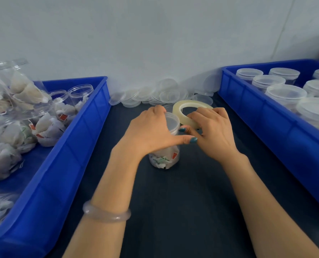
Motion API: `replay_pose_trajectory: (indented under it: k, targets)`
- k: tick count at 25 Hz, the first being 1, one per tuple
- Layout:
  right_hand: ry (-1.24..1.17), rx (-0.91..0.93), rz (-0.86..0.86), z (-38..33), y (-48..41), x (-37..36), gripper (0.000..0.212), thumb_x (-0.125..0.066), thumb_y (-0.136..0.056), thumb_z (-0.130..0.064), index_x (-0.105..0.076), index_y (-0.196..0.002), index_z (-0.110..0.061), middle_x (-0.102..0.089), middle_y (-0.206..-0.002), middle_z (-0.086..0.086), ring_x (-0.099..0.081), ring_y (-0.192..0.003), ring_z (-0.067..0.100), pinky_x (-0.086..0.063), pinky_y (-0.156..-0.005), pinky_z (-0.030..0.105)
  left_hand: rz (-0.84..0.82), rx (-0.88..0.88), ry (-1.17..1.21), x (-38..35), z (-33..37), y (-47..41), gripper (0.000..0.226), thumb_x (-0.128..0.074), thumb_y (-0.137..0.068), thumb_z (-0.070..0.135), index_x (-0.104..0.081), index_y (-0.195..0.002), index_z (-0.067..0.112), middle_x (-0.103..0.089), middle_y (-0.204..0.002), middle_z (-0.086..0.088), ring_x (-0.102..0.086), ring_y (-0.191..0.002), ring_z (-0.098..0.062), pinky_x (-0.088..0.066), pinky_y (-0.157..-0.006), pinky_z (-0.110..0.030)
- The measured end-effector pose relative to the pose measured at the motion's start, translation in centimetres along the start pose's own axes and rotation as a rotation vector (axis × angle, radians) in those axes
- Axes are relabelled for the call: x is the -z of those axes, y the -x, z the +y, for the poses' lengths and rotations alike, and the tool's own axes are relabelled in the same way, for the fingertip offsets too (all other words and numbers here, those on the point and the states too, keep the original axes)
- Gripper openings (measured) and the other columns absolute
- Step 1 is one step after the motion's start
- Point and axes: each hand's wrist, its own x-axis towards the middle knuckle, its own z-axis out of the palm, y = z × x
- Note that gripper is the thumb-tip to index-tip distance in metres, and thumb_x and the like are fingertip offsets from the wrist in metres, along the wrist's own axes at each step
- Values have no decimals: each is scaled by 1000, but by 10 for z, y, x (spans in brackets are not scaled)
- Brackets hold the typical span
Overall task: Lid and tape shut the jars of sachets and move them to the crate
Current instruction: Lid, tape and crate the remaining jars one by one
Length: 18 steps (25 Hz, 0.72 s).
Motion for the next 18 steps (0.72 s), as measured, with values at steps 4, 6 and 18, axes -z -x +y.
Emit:
replay_pose_trajectory:
  k: [4, 6, 18]
  targets:
    - [39, -10, 9, 1, 2, 0, 25, -62, -82, -22, -71, -105, -14, -66, -86, 0, -62, -84, 25, -31, -82, 37, 95, -1, 12, -10, 9, -7, 93, -46, -68, 90, -49, -126, 17, -56, -126, 0, -53, -113, -21, -34, -75, -33]
    - [57, -45, 6, -2, 2, -2, 25, -56, -86, -24, -70, -106, -17, -65, -84, -3, -59, -84, 23, -29, -84, 38, 126, -14, -3, -11, 5, -9, 86, -48, -73, 86, -49, -125, 19, -57, -124, 0, -54, -111, -21, -34, -74, -33]
    - [79, 59, -176, 22, -26, 0, 26, -44, -102, -41, -60, -96, -22, -50, -86, -16, -43, -87, 14, -10, -75, 33, 169, -40, 29, -13, 9, -12, 60, -57, -79, 63, -50, -119, 18, -58, -119, 0, -55, -103, -23, -35, -75, -33]
